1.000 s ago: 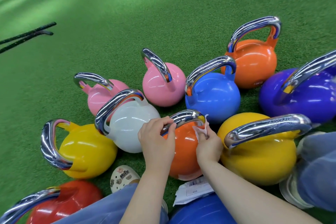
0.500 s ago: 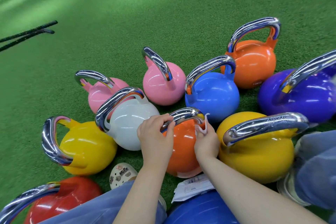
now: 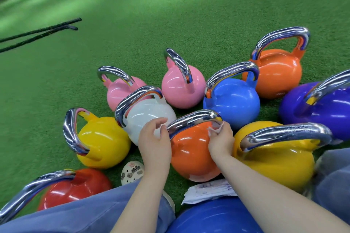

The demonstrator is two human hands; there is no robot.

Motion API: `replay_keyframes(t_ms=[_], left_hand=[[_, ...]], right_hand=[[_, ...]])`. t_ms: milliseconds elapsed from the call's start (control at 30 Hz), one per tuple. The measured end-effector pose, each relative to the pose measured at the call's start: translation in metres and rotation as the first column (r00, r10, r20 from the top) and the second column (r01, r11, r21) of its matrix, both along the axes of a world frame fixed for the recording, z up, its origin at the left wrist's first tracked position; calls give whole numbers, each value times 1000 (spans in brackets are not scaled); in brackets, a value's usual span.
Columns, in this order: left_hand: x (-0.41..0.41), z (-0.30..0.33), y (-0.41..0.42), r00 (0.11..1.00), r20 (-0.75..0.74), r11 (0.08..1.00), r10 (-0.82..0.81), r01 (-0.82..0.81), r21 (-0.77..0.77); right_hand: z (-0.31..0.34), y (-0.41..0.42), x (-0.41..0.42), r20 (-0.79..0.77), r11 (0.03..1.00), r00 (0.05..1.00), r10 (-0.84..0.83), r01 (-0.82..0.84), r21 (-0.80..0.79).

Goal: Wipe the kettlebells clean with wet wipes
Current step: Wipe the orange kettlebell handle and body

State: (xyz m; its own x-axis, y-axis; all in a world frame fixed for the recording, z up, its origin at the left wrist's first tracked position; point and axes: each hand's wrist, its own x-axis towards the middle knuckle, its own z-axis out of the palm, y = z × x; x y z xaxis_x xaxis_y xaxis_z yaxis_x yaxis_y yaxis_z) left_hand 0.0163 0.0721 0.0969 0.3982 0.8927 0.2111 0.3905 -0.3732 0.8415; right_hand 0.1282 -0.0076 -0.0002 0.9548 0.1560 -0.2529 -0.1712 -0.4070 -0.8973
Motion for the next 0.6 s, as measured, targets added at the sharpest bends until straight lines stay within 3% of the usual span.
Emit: replay_keyframes(t_ms=[100,233,367,467,600], left_hand=[[-7,-16,-19,961,45,929,274,-252,-271],[-12,-46,-28,919,3,782,395,-335,-525],[-15,-59,-23,906,-84,721,415,-384,-577],[-16,-66,-21,911,-91,728,402,-378,-572],[-17,-71,-19,923,-88,717,375,-349,-603]], right_hand=[[2,-5,-14,-4,999,999,-42,42,-22],[-10,-11,-41,93,994,991,91,-85,-72],[-16,-15,-48,272,891,862,428,-350,-290],[-8,-1,-31,242,724,733,636,-458,-516],[3,12,-10,210,620,641,738,-523,-585]])
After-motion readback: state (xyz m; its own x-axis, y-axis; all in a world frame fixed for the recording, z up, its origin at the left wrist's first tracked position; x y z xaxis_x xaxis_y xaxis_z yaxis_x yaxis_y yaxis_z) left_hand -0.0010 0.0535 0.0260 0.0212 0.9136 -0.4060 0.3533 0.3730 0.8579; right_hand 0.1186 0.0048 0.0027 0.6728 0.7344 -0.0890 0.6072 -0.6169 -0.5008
